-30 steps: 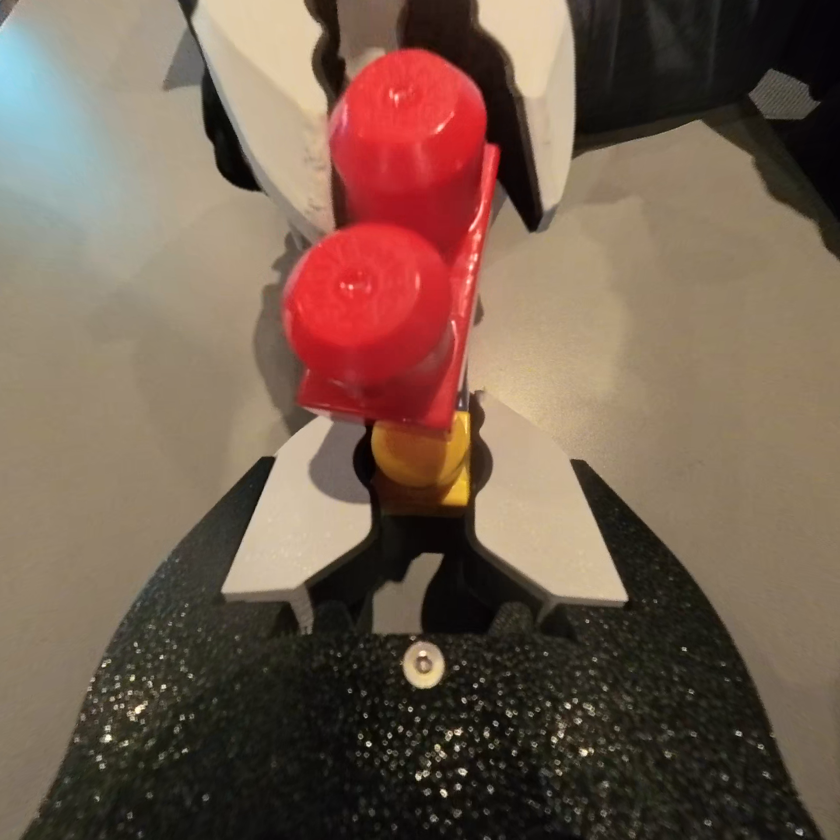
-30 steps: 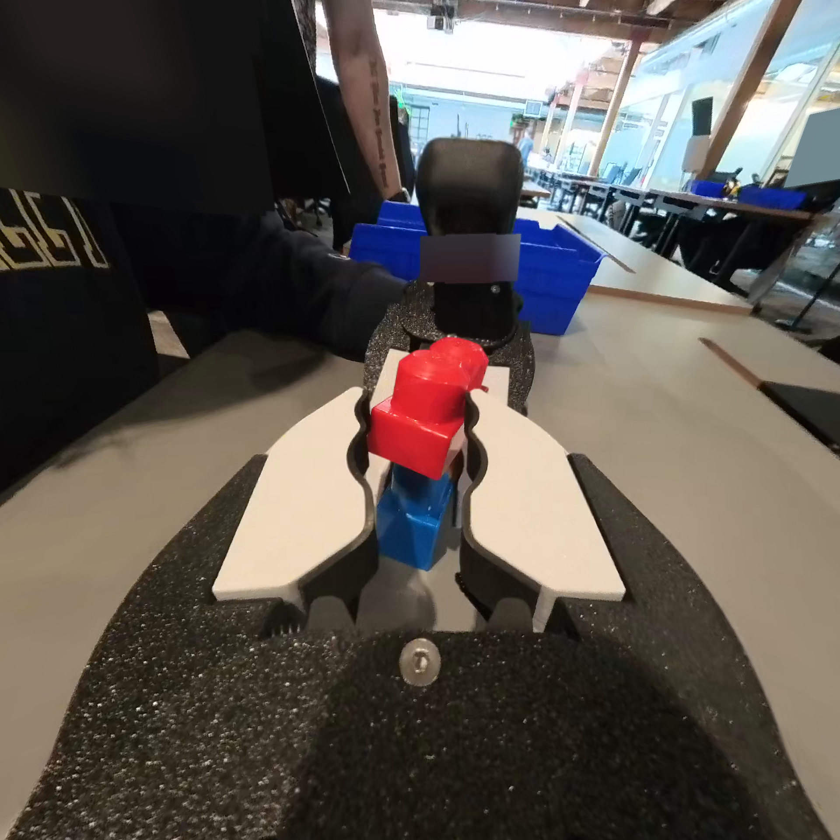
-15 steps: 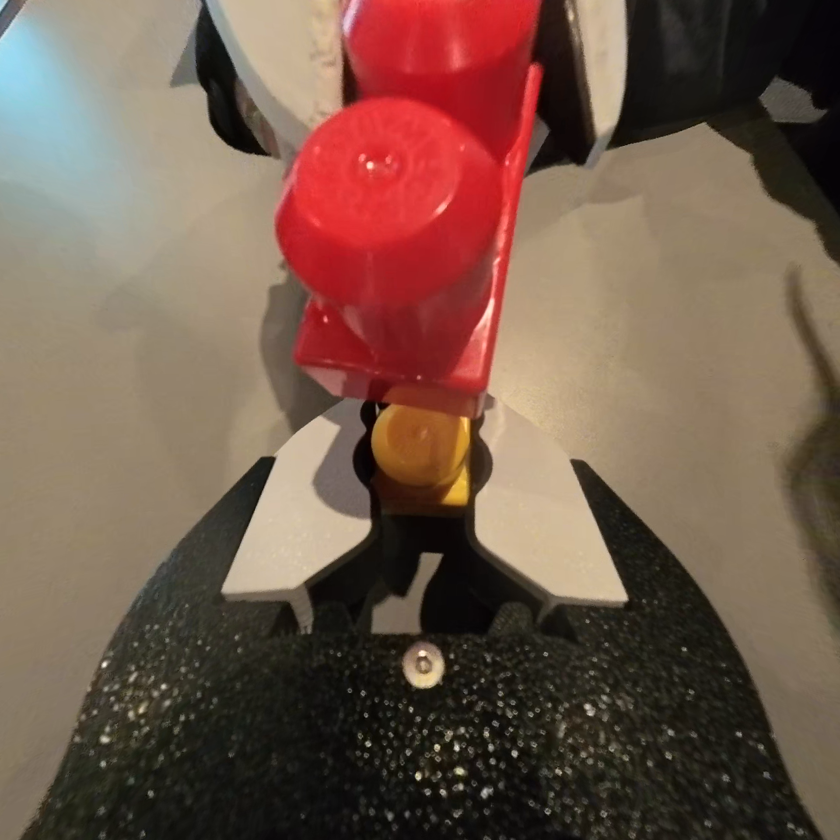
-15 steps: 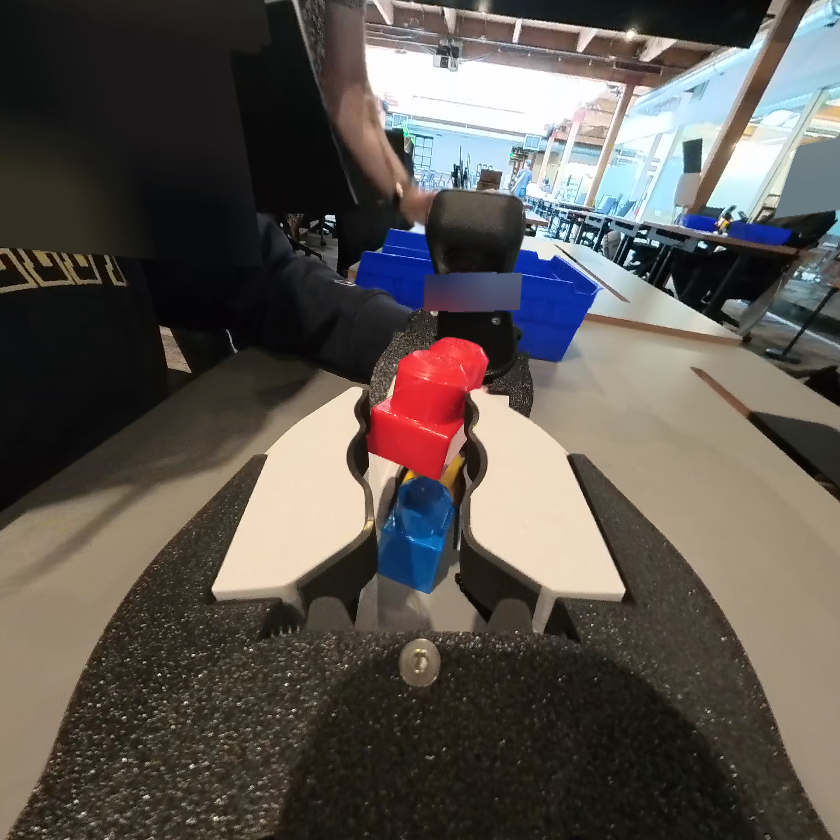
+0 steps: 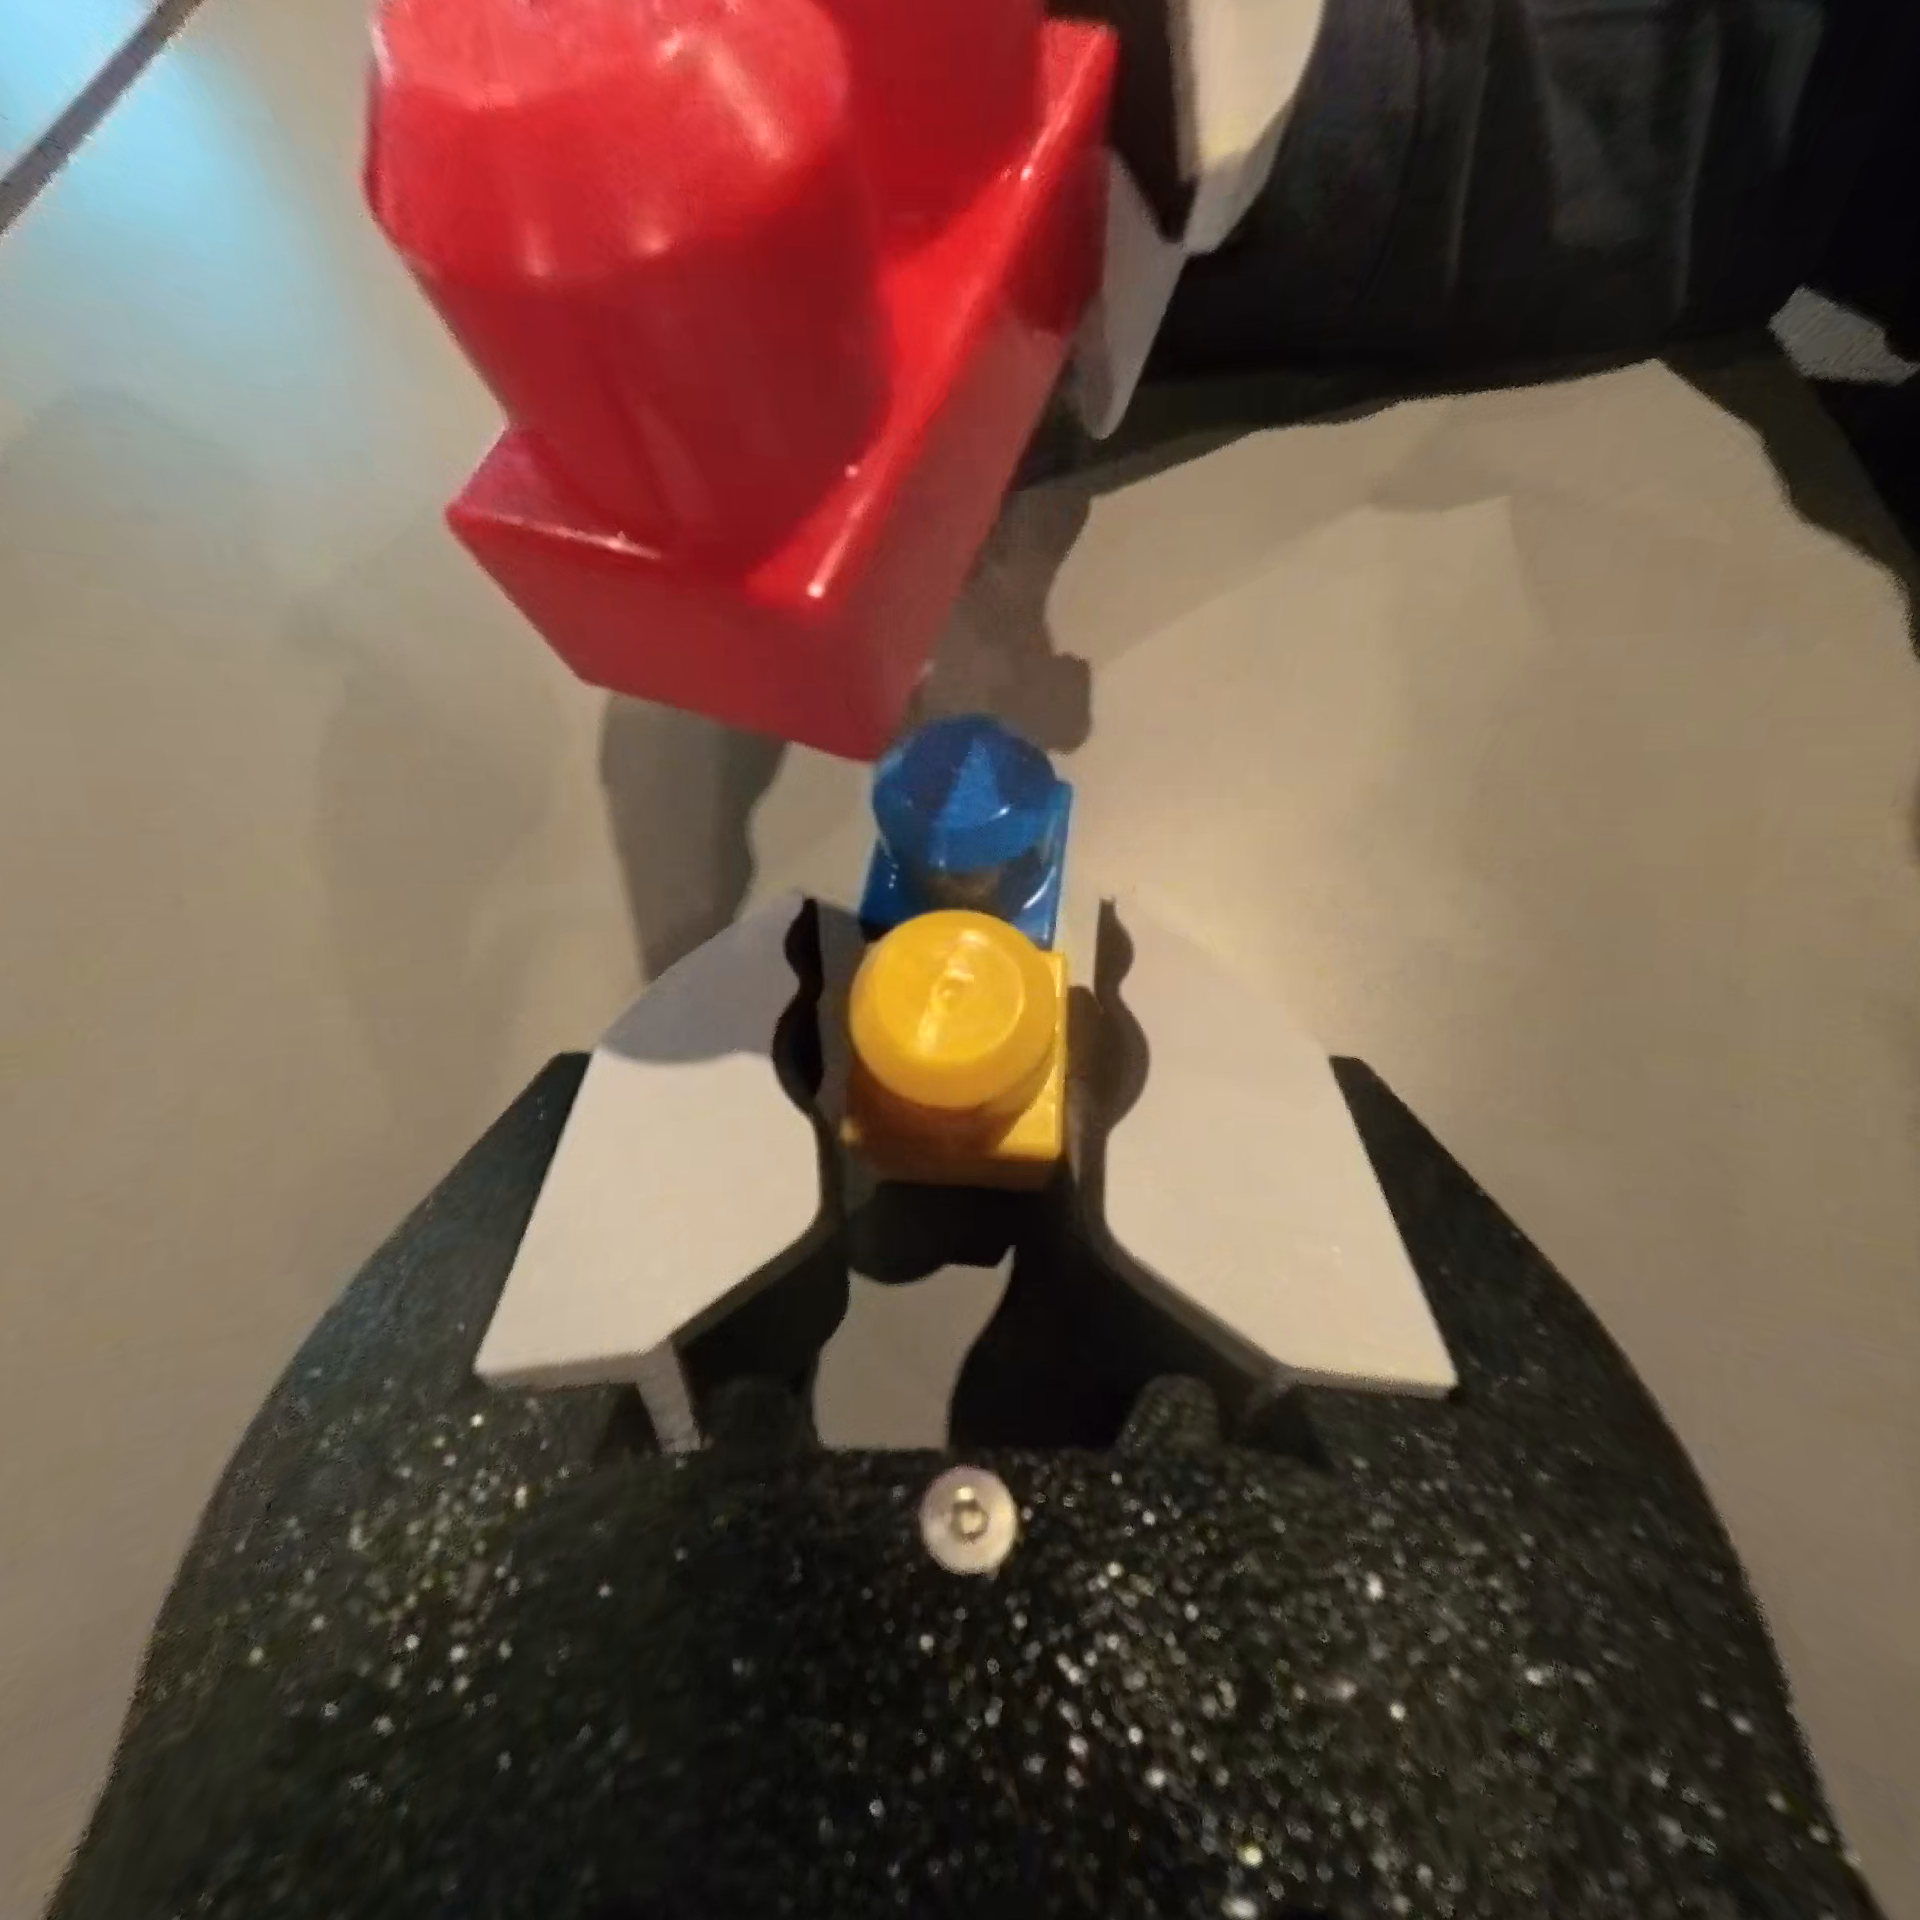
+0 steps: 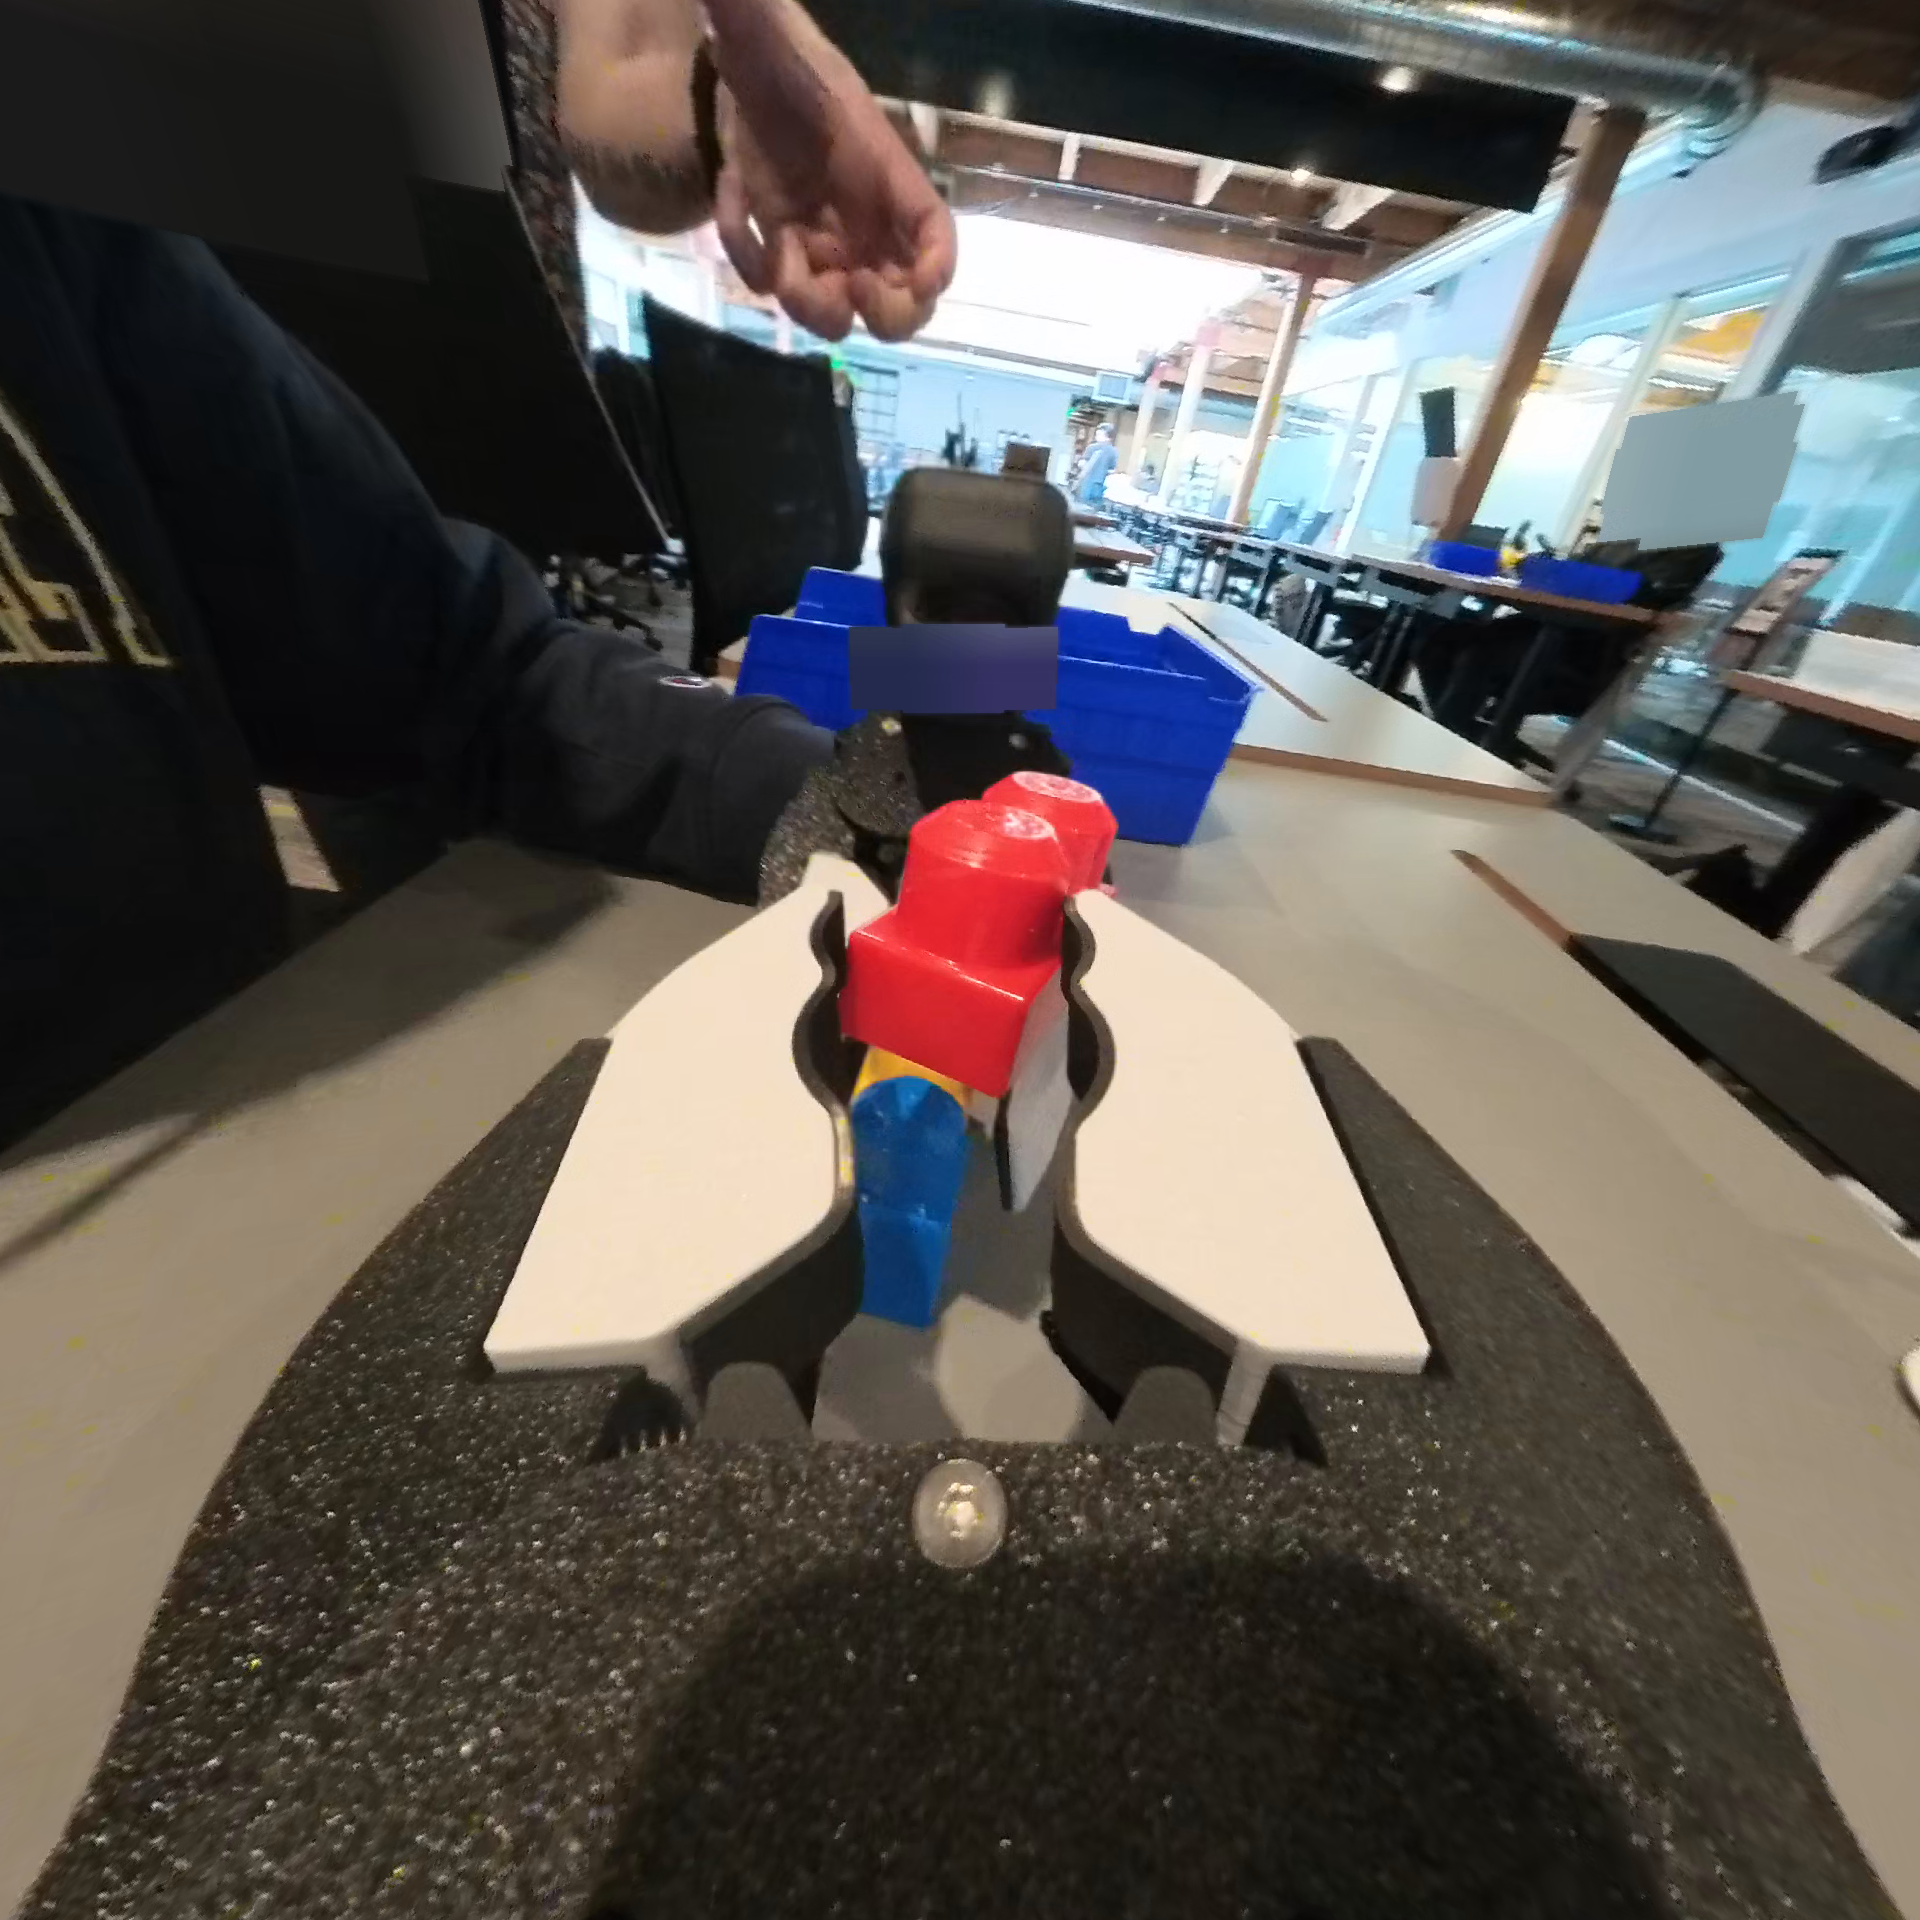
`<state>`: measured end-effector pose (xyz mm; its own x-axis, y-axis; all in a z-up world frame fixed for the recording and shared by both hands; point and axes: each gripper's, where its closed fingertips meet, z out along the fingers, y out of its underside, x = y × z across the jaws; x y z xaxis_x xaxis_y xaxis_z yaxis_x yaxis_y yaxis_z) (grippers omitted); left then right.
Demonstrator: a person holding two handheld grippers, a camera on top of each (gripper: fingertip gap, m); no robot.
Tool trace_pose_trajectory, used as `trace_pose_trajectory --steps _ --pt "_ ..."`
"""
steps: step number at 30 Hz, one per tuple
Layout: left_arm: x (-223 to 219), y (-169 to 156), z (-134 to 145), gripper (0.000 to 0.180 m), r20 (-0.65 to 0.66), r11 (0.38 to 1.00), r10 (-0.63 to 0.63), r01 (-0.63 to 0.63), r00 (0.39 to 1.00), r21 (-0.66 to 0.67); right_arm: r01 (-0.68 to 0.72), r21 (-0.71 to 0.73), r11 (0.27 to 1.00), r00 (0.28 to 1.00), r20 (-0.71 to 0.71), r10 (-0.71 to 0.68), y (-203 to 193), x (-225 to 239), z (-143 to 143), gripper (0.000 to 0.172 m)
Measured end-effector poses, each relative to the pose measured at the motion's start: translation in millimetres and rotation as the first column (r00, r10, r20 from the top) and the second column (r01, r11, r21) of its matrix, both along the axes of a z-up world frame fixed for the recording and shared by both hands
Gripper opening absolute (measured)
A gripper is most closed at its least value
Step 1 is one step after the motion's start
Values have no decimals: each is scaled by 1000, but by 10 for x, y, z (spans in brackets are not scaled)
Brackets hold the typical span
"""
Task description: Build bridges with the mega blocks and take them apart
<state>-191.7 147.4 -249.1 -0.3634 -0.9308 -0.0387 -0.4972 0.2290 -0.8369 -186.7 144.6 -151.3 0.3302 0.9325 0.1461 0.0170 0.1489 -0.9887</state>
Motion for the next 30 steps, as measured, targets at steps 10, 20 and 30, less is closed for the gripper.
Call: trace_pose_trajectory --steps 10,20,30 --pt "-218 263 162 65 65 988 151 -148 986 -53 145 -15 989 989 -3 -145 191 305 -68 39" --pt "-228 298 200 71 93 985 170 -165 981 -57 145 -48 988 989 48 -143 225 325 -181 39" --pt "-314 406 272 70 119 978 204 -197 972 -69 308 -173 936 894 388 -223 426 510 -721 39"
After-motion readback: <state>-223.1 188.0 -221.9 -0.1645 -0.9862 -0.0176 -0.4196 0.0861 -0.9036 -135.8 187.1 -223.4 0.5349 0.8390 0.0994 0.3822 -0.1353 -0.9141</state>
